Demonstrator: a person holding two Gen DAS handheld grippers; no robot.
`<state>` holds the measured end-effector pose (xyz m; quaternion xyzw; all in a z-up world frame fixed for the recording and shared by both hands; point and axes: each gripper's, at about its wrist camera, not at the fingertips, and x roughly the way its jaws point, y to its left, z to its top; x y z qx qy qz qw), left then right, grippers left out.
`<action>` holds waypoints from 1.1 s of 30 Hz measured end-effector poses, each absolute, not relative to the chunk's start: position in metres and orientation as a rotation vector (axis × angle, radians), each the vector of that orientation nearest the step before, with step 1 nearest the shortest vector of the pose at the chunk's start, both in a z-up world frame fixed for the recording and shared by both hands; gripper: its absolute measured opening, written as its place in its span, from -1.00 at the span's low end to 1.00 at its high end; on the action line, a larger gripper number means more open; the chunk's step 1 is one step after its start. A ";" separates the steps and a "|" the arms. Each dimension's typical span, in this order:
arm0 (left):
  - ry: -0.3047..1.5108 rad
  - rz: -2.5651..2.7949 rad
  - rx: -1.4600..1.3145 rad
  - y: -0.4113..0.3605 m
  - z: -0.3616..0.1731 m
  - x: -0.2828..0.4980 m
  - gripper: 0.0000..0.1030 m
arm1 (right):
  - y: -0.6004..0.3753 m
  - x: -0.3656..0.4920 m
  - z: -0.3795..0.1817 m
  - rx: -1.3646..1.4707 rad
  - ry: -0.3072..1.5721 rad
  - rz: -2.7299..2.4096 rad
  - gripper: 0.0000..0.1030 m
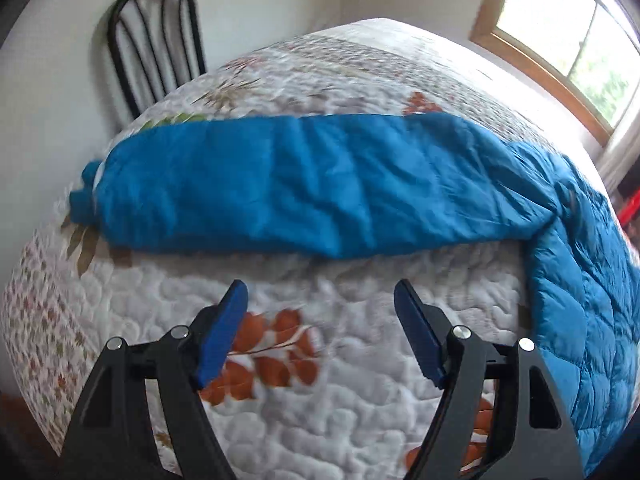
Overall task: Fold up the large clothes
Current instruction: 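Grasp the other sleeve cuff with the left tool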
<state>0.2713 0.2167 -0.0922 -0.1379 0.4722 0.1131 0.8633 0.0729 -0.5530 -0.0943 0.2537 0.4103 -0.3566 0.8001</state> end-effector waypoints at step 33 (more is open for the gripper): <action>0.620 0.294 -0.311 0.205 0.005 0.292 -0.89 | -0.572 0.047 -0.157 0.632 0.939 -0.807 0.19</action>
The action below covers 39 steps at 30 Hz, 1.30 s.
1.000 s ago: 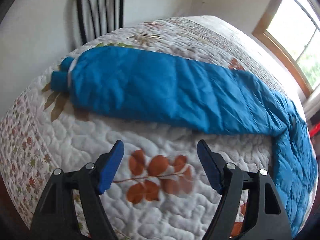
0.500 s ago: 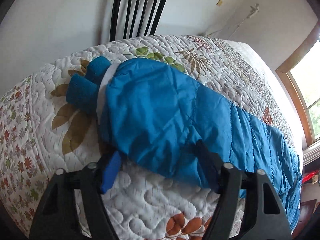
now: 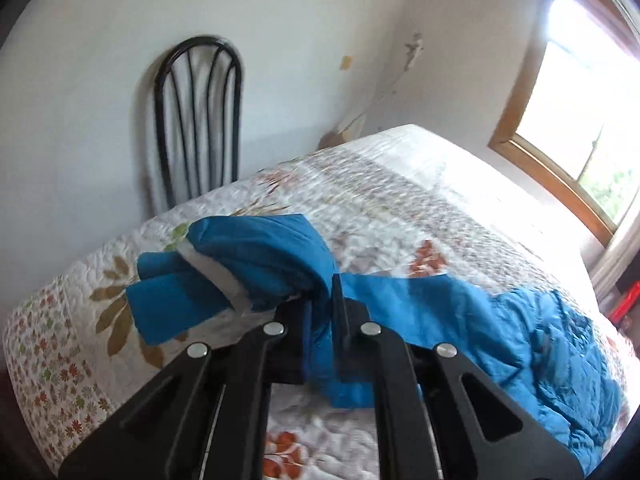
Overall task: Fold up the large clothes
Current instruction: 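Grasp the other sleeve cuff with the left tool, then fold the held sleeve across the jacket body with the left tool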
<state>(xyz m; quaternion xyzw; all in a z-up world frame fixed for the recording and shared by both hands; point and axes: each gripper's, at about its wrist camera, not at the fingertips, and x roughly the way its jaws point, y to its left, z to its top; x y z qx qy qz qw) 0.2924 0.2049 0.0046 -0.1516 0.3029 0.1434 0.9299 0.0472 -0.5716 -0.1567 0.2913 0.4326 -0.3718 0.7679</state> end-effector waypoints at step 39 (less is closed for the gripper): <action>0.864 -0.198 0.025 0.012 -0.060 0.347 0.03 | -0.341 0.258 -0.059 0.245 1.035 -0.194 0.19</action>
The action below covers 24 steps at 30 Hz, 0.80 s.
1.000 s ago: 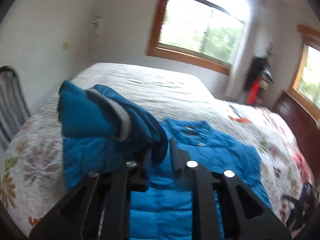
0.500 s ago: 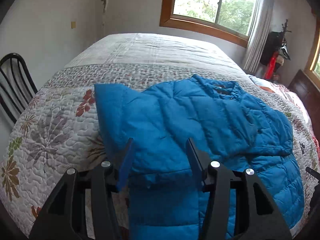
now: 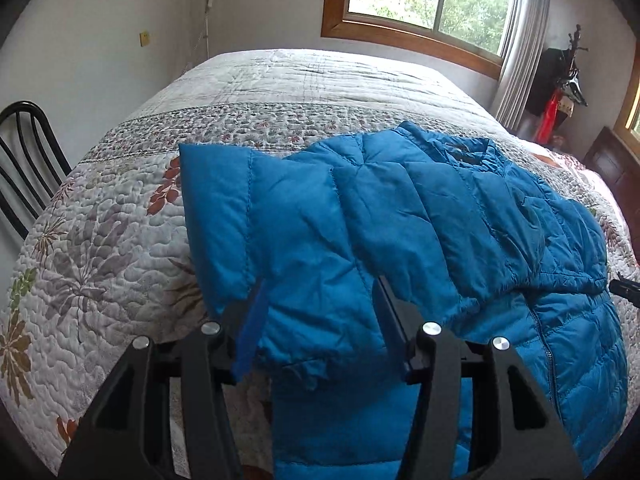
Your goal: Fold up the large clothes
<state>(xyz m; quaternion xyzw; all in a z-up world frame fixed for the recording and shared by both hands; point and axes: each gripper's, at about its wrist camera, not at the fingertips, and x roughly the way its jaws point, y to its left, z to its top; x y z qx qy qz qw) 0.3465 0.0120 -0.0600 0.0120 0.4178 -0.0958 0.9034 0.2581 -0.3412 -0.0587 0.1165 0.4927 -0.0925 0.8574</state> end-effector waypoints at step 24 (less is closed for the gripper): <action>0.822 -0.201 -0.008 0.018 -0.047 0.343 0.10 | -0.278 0.369 -0.047 0.398 1.015 0.132 -0.69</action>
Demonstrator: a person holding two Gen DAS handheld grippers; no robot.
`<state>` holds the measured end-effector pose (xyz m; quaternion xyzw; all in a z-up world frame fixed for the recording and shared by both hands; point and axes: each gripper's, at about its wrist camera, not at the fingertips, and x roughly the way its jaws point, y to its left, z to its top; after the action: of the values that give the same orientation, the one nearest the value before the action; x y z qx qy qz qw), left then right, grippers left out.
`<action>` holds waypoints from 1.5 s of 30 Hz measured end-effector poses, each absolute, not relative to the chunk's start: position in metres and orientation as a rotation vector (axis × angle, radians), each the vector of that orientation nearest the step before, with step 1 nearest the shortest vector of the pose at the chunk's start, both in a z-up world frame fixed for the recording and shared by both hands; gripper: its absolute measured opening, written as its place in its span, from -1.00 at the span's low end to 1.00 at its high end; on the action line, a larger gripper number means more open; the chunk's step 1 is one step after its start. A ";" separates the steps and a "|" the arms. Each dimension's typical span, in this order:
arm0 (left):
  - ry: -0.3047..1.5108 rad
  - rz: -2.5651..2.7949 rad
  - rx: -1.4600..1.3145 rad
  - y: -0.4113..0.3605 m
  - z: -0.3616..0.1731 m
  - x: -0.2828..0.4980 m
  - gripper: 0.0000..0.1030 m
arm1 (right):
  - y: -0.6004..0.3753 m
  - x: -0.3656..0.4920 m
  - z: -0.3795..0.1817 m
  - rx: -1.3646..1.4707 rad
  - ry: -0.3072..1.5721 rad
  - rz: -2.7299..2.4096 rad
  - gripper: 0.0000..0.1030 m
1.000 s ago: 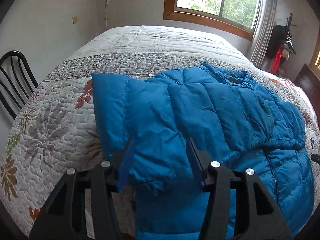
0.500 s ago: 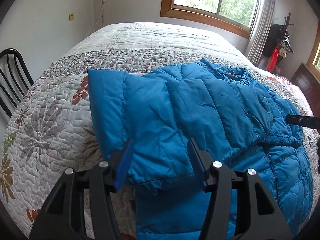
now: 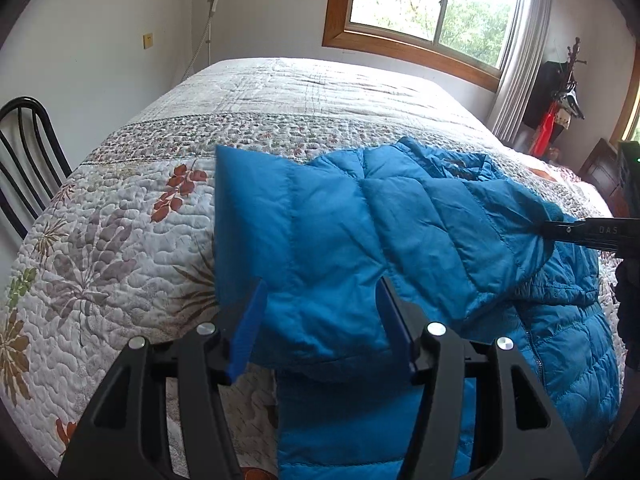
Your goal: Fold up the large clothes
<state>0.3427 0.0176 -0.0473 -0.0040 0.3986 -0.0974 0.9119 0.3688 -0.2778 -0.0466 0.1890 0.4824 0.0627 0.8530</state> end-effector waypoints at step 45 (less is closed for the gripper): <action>0.969 -0.342 0.120 -0.086 -0.104 0.378 0.23 | -0.275 0.330 -0.102 0.216 1.118 -0.047 -0.45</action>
<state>0.3781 -0.0860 -0.1039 0.0574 0.4632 -0.1635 0.8691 0.3298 -0.2746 -0.1020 0.1024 0.5294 -0.0222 0.8419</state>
